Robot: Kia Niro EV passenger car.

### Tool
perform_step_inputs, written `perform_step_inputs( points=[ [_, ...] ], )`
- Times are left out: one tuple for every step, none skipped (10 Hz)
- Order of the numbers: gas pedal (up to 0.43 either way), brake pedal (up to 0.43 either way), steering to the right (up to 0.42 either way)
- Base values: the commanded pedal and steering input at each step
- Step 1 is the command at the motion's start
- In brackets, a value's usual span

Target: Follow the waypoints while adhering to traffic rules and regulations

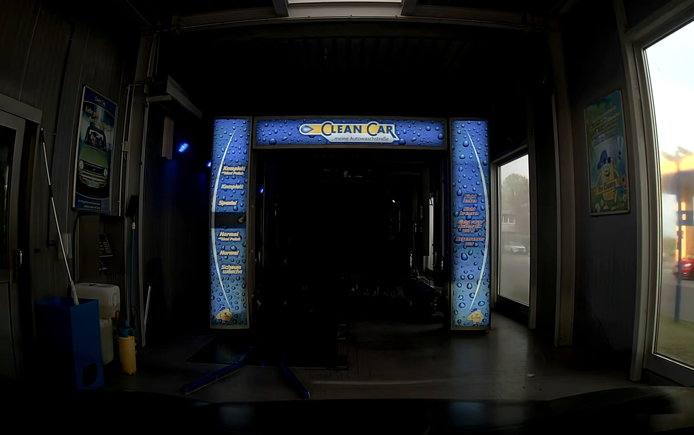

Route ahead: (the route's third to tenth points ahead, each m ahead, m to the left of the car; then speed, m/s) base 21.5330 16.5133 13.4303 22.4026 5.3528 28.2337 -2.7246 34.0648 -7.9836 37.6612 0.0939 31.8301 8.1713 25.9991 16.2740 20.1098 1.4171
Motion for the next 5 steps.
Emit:
perform_step_inputs(
  points=[
    [0.0,0.189,-0.171],
    [0.0,0.189,-0.156],
    [0.0,0.195,-0.141],
    [0.0,0.195,-0.135],
    [0.0,0.189,-0.131]
  ],
)
